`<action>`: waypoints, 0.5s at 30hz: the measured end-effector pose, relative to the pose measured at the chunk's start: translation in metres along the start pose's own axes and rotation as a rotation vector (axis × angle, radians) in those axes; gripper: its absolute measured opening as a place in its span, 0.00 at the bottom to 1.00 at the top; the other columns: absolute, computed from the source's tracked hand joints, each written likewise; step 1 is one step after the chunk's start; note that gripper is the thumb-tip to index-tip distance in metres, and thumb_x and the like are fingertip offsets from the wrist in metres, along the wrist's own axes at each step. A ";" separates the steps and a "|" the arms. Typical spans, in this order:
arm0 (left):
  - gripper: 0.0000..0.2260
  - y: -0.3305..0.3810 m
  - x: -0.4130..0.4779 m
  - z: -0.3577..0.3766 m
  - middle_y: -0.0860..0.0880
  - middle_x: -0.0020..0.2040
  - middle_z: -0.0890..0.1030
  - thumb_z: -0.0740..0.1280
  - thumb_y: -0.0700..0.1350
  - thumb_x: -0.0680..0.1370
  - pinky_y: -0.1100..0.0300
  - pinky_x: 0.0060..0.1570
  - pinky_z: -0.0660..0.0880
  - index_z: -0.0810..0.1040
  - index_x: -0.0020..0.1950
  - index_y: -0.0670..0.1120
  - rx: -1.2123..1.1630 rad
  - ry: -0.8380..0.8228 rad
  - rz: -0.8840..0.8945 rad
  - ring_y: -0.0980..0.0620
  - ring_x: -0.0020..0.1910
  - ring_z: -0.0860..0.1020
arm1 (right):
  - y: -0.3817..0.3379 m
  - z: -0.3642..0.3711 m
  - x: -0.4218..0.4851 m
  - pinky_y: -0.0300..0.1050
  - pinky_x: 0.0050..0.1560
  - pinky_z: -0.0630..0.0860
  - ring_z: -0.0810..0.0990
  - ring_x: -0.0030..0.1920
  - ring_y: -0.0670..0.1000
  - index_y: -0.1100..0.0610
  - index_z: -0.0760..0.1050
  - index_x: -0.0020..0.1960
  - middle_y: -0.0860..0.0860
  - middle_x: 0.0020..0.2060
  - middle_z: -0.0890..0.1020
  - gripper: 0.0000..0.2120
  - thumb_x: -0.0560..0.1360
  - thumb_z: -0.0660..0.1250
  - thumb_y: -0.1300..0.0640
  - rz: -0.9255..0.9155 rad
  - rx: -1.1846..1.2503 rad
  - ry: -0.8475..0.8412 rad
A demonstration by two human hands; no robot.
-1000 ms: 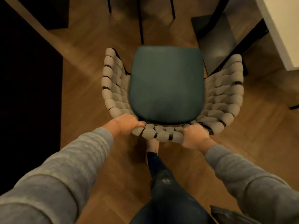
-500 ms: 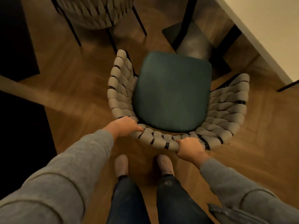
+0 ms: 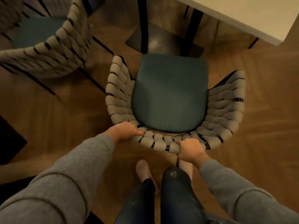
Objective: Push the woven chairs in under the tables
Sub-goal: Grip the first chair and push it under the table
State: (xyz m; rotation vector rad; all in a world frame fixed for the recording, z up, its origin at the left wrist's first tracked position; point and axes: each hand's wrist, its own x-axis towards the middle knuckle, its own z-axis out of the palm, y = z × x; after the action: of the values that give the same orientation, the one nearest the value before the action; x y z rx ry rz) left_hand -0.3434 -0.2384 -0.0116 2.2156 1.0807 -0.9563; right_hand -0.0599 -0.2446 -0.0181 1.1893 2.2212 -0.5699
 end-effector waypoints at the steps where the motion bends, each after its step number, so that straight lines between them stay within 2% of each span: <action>1: 0.26 -0.011 -0.001 -0.001 0.45 0.65 0.74 0.59 0.38 0.80 0.52 0.59 0.74 0.60 0.75 0.58 0.013 -0.005 0.013 0.46 0.60 0.76 | -0.008 -0.002 0.004 0.47 0.49 0.75 0.80 0.51 0.54 0.50 0.78 0.55 0.51 0.49 0.82 0.14 0.74 0.62 0.47 0.014 0.019 0.008; 6: 0.25 -0.061 0.006 -0.020 0.47 0.67 0.73 0.62 0.41 0.80 0.49 0.62 0.73 0.62 0.74 0.58 0.061 0.006 0.032 0.46 0.64 0.74 | -0.026 -0.023 0.031 0.47 0.52 0.74 0.79 0.54 0.54 0.51 0.76 0.58 0.51 0.52 0.82 0.14 0.75 0.62 0.48 0.068 0.101 0.071; 11: 0.26 -0.094 0.023 -0.048 0.46 0.69 0.72 0.64 0.43 0.80 0.49 0.64 0.71 0.59 0.75 0.54 0.175 0.012 -0.010 0.46 0.67 0.72 | -0.019 -0.046 0.058 0.46 0.49 0.74 0.80 0.52 0.54 0.51 0.75 0.58 0.50 0.49 0.82 0.14 0.74 0.62 0.49 0.101 0.146 0.095; 15: 0.28 -0.110 0.037 -0.071 0.46 0.73 0.68 0.65 0.47 0.78 0.46 0.73 0.59 0.59 0.76 0.52 0.229 0.048 -0.035 0.44 0.73 0.64 | -0.010 -0.061 0.079 0.45 0.48 0.74 0.80 0.51 0.53 0.50 0.76 0.58 0.50 0.49 0.82 0.14 0.74 0.62 0.49 0.106 0.191 0.134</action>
State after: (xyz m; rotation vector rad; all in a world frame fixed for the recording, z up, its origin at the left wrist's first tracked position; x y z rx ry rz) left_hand -0.3906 -0.1105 -0.0091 2.4205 1.0809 -1.0952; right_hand -0.1204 -0.1653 -0.0216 1.4719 2.2364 -0.6900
